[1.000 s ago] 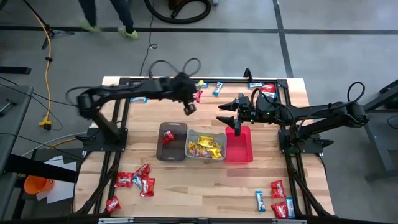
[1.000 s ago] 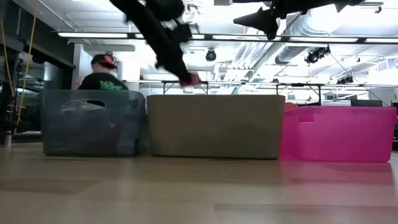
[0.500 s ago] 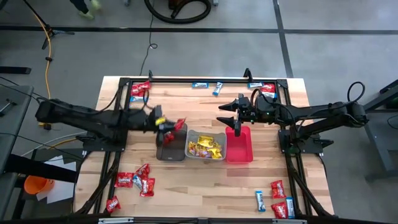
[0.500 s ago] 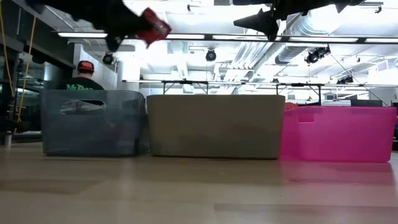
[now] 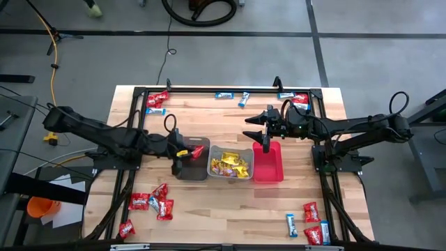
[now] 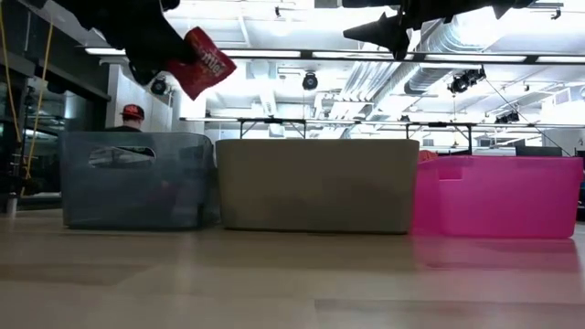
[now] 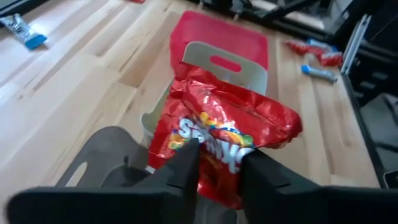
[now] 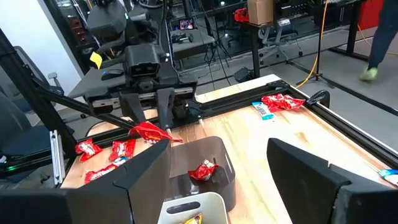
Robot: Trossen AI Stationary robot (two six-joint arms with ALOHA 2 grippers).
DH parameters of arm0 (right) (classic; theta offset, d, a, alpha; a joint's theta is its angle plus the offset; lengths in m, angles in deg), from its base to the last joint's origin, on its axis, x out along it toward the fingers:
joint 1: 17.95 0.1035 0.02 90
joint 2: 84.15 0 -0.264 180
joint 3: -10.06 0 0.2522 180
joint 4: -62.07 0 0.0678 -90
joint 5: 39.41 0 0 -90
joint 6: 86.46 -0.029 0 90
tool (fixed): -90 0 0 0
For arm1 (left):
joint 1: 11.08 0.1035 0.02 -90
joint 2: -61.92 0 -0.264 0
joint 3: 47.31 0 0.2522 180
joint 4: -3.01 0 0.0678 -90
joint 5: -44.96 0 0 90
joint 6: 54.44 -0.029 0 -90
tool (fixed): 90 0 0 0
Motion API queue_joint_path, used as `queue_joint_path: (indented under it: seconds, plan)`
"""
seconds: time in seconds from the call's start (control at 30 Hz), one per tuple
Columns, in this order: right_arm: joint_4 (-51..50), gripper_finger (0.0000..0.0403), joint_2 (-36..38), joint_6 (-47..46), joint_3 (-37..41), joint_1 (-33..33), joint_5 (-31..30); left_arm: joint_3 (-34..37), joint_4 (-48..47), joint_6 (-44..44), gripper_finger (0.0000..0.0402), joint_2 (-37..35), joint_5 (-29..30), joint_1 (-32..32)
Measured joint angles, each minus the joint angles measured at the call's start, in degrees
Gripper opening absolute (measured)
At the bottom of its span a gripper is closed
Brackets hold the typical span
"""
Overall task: Sort candy
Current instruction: Put the red candy into the black bin
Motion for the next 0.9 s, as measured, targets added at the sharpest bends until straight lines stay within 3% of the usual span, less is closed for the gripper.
queue_joint_path:
  seconds: [0.2,0.33,0.6,0.7,0.77,0.83,0.9]
  plan:
    - [0.02,0.0261,0.0,0.0,0.0,0.0,0.0,-5.13,-9.25,0.06,0.0175,-0.02,-0.36,0.0]
    - [0.01,0.0261,0.0,0.0,0.0,0.0,0.0,-9.23,-14.69,1.76,0.0208,-0.03,-2.38,0.18]
    - [0.07,0.0261,0.0,-1.26,0.0,0.0,0.02,-12.54,-20.62,13.44,0.0219,-0.02,-4.36,2.59]
    - [0.04,0.0261,-0.11,-2.36,0.0,0.0,0.02,-12.42,-26.88,25.85,0.0218,2.26,-4.33,5.46]
    - [0.16,0.0261,-0.11,-2.58,0.0,0.0,0.02,-12.17,-31.14,31.15,0.0217,3.91,-9.72,7.58]
    - [0.22,0.0261,-0.11,-2.58,0.02,0.0,0.02,-12.2,-29.77,35.02,0.0216,5.07,-15.52,8.92]
    - [0.8,0.0261,-0.11,-2.58,0.02,0.0,0.04,-12.21,-27.87,36.76,0.0216,5.65,-17.75,9.41]
